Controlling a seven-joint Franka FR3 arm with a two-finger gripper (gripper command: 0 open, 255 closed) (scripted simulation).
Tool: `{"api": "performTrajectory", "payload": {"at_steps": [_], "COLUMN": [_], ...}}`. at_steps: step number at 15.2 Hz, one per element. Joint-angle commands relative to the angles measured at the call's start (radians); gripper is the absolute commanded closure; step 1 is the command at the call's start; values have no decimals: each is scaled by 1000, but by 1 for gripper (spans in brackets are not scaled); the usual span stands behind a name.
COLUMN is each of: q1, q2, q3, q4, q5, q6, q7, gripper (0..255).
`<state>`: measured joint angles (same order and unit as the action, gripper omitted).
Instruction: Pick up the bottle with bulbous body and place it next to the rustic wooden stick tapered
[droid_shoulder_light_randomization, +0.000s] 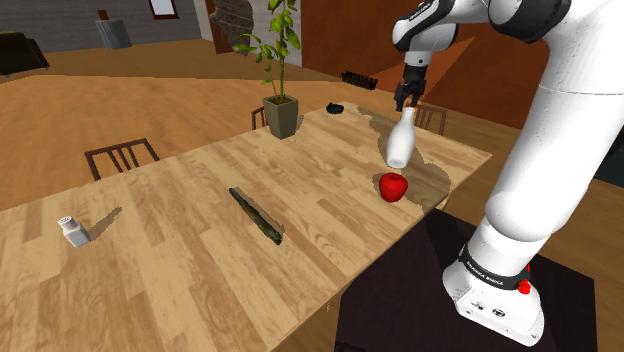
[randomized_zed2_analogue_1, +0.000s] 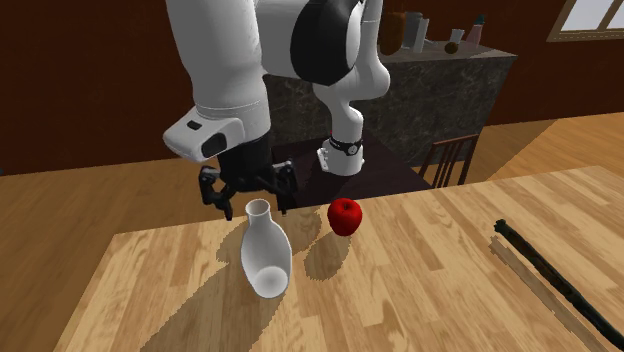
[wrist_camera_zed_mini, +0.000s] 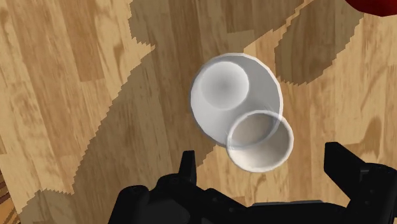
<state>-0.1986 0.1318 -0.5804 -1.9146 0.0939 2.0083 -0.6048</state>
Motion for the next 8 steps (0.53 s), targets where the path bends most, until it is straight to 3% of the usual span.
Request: {"api": "performTrajectory", "payload": {"at_steps": [1, 8], "q1": [-1, -3], "q2": [10, 23], "q3": [1, 3], "q4": [-17, -38], "q5": [8, 17], "q6": [26, 58], "q7": [-5, -12], "gripper": [0, 0]}}
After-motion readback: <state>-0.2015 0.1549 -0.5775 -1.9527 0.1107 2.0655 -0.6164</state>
